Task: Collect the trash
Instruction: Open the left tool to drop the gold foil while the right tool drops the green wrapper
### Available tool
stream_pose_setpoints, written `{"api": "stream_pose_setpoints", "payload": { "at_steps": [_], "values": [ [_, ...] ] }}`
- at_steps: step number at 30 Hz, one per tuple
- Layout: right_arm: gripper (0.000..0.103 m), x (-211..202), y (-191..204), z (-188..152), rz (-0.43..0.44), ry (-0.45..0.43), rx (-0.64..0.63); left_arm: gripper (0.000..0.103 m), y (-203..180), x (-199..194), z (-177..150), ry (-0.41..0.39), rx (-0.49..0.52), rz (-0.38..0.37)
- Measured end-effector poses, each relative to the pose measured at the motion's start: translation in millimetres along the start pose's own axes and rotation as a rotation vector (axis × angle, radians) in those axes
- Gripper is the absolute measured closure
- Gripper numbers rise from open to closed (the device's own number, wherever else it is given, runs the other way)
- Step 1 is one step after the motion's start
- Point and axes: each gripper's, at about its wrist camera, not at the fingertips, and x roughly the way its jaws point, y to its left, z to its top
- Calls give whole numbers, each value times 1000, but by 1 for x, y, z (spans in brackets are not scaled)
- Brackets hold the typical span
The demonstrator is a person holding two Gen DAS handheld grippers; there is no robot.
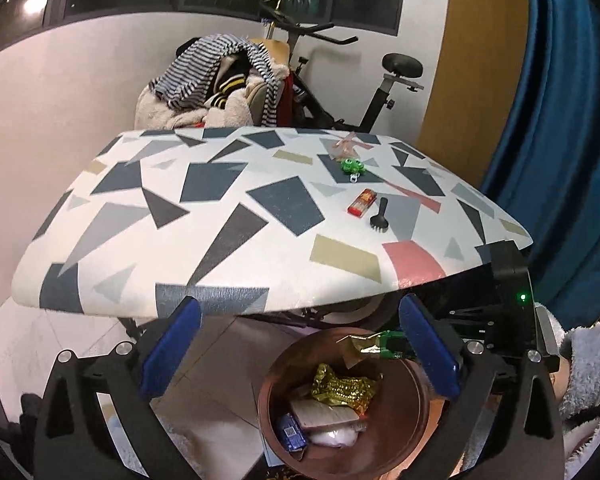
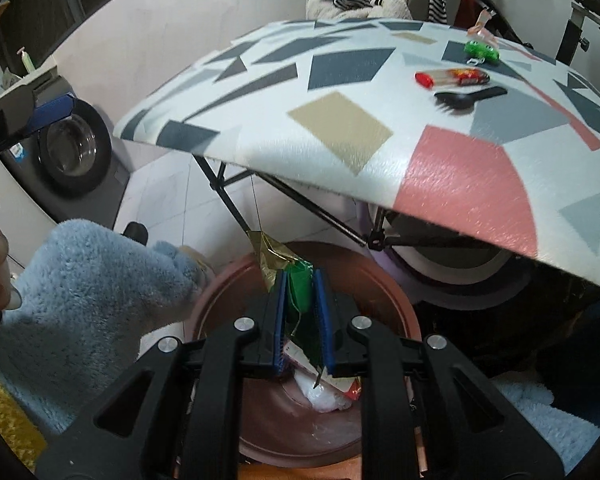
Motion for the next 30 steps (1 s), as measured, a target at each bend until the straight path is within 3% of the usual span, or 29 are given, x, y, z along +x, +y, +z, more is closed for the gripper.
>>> {"api": "stream_pose_setpoints", "payload": {
  "at_steps": [12, 15, 17, 19, 30],
  "values": [
    [81, 7, -2, -1, -27, 20, 7, 6, 14, 4, -6, 22, -56, 18],
    [55, 5, -2, -1, -36, 13, 6, 6, 15, 5, -6, 24, -54, 23],
    [22, 2, -2, -1, -44, -7, 6, 6, 16, 5, -7, 27, -57, 26],
    [8, -1, -2, 0, -55, -28, 7, 6, 17, 5, -7, 28, -63, 27],
    [6, -16, -15, 5, -93, -106, 65, 6, 23, 7, -9, 24, -86, 43]
  ]
}}
